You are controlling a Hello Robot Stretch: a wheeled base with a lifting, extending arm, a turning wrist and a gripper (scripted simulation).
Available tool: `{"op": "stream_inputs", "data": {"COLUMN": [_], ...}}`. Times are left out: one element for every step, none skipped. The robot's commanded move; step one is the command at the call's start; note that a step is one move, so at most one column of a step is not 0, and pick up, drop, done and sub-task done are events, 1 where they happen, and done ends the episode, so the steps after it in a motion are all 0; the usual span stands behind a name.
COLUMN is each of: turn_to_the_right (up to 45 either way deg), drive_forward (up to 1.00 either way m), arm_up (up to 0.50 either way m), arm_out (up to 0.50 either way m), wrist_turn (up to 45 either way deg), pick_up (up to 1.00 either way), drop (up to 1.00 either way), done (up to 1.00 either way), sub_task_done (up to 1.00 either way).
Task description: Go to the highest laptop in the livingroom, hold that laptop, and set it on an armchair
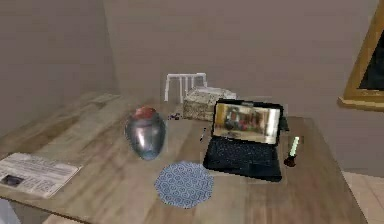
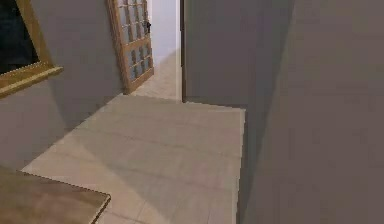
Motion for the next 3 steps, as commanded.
{"op": "stream_inputs", "data": {"turn_to_the_right": [-45.0, -24.0, 0.0], "drive_forward": [0.0, 0.0, 0.0], "arm_up": [0.0, 0.0, 0.5], "arm_out": [0.0, 0.0, 0.0], "wrist_turn": [0.0, 0.0, 0.0], "pick_up": [0.0, 0.0, 0.0], "drop": [0.0, 0.0, 0.0], "done": [0.0, 0.0, 0.0], "sub_task_done": [0.0, 0.0, 0.0]}}
